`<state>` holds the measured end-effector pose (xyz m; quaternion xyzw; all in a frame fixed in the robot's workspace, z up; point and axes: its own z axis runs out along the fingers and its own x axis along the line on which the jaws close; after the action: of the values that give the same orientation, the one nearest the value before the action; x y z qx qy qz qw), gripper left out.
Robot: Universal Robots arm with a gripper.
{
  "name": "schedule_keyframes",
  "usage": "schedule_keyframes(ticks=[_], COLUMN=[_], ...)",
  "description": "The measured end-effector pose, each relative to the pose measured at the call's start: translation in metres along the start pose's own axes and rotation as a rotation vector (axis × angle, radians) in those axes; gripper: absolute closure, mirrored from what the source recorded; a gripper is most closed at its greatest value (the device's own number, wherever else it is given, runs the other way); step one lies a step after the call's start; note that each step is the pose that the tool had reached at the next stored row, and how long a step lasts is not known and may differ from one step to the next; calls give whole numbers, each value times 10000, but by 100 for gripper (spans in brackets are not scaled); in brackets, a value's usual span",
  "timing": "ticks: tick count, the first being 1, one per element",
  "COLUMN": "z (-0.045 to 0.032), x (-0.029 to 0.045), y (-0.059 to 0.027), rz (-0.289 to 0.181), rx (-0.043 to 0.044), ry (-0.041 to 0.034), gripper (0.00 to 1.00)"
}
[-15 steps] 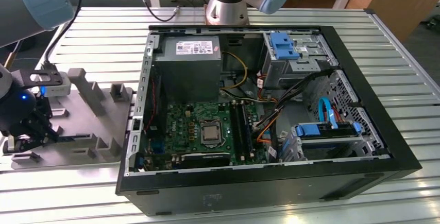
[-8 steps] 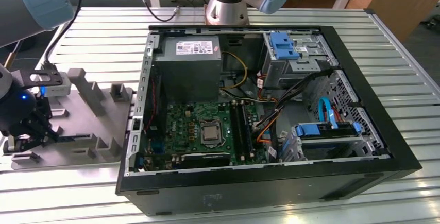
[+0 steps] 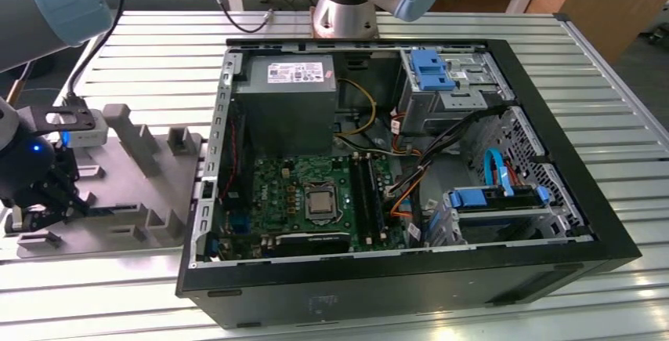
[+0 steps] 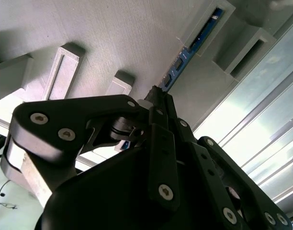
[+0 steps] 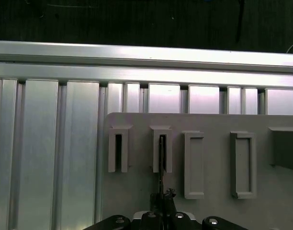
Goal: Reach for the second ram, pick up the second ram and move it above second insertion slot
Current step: 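Pick up the second ram and move it above second insertion slot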
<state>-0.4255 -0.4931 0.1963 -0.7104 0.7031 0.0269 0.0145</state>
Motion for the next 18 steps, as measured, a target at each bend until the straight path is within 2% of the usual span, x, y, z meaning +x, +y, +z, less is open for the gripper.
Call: schedule_keyframes(ticks=[14, 18], z=[0, -29], x=[0, -2], y=[0, 0], rz=[81, 82], rx=[5, 5], ry=[-2, -1], gripper=[87, 87])
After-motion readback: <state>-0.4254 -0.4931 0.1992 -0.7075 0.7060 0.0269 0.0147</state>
